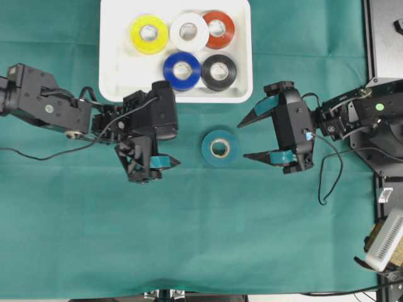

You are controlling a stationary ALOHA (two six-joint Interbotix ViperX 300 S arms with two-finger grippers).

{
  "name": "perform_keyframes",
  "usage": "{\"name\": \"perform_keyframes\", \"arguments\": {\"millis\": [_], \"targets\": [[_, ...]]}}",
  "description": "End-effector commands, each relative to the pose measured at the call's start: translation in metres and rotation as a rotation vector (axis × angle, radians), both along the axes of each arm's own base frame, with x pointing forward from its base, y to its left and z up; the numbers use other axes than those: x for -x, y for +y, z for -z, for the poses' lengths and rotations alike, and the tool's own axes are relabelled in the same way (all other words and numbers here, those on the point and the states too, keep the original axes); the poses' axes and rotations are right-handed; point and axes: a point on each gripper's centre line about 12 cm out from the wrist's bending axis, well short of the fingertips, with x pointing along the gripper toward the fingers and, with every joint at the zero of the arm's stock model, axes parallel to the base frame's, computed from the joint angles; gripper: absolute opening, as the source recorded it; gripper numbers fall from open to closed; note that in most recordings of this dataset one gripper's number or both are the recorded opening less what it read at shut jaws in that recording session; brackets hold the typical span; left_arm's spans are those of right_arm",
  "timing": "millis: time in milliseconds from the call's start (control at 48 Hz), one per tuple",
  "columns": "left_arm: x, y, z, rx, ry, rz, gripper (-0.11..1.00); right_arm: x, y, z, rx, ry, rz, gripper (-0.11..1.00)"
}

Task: Put the tape alternately from left to right into the white case.
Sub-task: 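Reach the left gripper across to the teal tape roll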

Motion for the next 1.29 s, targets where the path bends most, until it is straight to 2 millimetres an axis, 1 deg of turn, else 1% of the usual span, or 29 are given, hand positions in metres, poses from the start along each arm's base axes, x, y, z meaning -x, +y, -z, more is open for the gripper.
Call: {"name": "perform_keyframes", "arguments": {"millis": [0,167,271,479,562,771,896,1042,1167,1271], "targets": [[-0.012,0.002,-0.019,0.050,-0.046,-0.046,0.84,-0.002,0.001,-0.006,-0.008,-0.024,-0.003,0.77],[-0.023,0.001,-0.022,0.138,-0.054,-0.119,0.84,-0.002,0.001,-0.006,-0.008,-0.023,-0.003,0.77],[-0.029,0.002,-0.020,0.194,-0.037,-0.171,0.84,-0.002,0.001,-0.006,-0.008,-0.024,-0.003,0.77],[-0.038,0.012,-0.015,0.300,0.040,-0.303,0.84,-0.002,0.001,-0.006,-0.008,-0.024,-0.003,0.77],[-0.042,0.015,-0.016,0.327,0.058,-0.341,0.84,-0.002,0.001,-0.006,-0.008,-0.023,-0.003,0.77],[-0.055,0.021,-0.021,0.349,0.060,-0.373,0.84,-0.001,0.001,-0.005,-0.006,-0.021,-0.004,0.77],[-0.062,0.023,-0.018,0.346,0.088,-0.385,0.84,0.000,0.001,-0.004,-0.008,-0.019,-0.005,0.77],[-0.070,0.021,-0.010,0.349,0.171,-0.416,0.84,0.003,0.003,-0.001,-0.014,-0.017,-0.013,0.77],[-0.077,0.021,-0.010,0.356,0.193,-0.434,0.84,0.006,0.004,0.002,-0.022,-0.018,-0.023,0.77],[-0.085,0.022,-0.013,0.361,0.180,-0.435,0.83,0.008,0.004,0.004,-0.026,-0.016,-0.027,0.77]]}}
